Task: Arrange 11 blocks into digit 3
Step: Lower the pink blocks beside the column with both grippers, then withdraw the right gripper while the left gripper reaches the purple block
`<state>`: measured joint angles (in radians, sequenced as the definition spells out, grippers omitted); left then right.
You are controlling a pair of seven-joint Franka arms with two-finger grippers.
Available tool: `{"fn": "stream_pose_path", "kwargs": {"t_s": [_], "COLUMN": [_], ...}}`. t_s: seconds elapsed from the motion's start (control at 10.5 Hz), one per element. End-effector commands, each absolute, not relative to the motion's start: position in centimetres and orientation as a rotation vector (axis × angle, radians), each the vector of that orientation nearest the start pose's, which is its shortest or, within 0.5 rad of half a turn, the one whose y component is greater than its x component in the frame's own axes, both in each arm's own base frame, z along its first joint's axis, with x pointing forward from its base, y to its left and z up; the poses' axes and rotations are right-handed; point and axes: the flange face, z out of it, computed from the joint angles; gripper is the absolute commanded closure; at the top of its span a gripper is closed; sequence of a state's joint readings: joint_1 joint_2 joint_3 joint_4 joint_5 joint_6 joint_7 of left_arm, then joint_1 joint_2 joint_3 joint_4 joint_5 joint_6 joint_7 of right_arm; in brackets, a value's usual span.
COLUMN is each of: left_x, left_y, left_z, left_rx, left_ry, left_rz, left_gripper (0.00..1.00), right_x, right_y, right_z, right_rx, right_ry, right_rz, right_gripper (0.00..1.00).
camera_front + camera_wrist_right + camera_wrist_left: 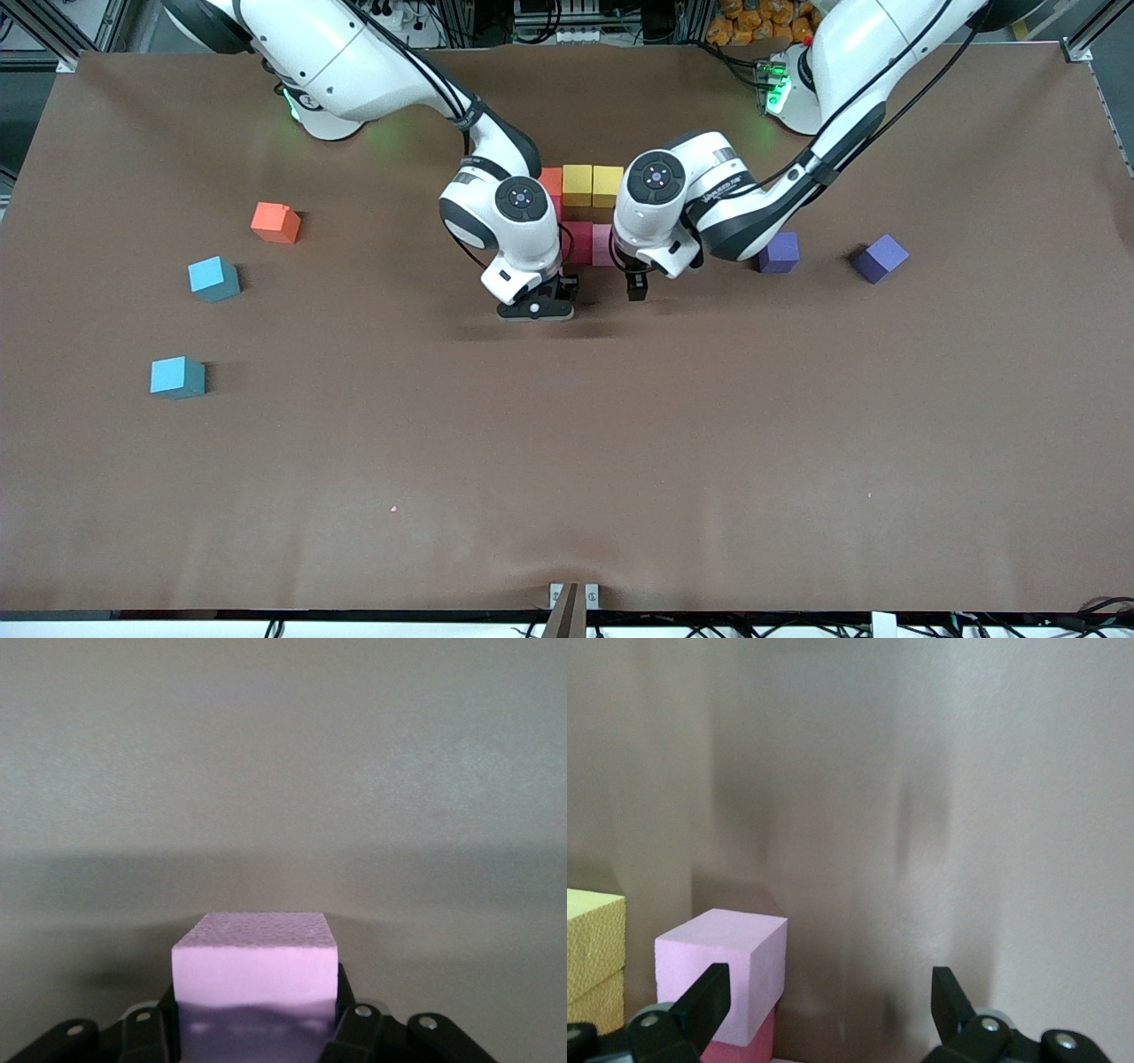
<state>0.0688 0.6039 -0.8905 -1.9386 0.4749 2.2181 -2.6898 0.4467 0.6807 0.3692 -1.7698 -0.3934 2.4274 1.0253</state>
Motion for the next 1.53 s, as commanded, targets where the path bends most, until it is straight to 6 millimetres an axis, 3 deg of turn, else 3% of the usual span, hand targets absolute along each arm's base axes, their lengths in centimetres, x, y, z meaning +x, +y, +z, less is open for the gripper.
{"fn": "stream_pose_path", "kwargs": {"t_s": [0.0,0.38,0.67,0.86,1.05,1.34,1.43], "left_x": [45.5,47.8,50.0,51.2,50.8,50.3,50.4], "left_y": [-40.0,-37.1,-33.3,-31.2,-30.4,-29.6,-28.3], "left_z": [28.4,30.3,32.3,33.3,32.7,32.1,31.7], "left_rx": [2.256,2.378,2.489,2.575,2.759,3.003,3.099], "left_ry": [2.274,2.122,2.005,1.865,1.696,1.364,1.229], "left_rz": [-0.057,-0.060,-0.038,-0.053,-0.071,-0.118,-0.162], "left_gripper": [0.00,0.00,0.00,0.00,0.00,0.00,0.00], "right_x": [46.7,47.5,48.1,50.4,52.4,54.9,55.2], "right_y": [46.1,46.2,44.2,38.9,33.2,21.3,17.6], "right_z": [20.3,24.8,32.3,37.7,43.3,50.7,53.2], "right_rx": [-3.136,-3.079,-3.104,-3.089,-3.060,-3.020,-3.055], "right_ry": [0.084,0.177,0.195,0.241,0.132,-0.021,-0.052], "right_rz": [-0.103,-0.131,-0.200,-0.318,-0.346,-0.178,-0.137], "right_gripper": [0.00,0.00,0.00,0.00,0.00,0.00,0.00]}}
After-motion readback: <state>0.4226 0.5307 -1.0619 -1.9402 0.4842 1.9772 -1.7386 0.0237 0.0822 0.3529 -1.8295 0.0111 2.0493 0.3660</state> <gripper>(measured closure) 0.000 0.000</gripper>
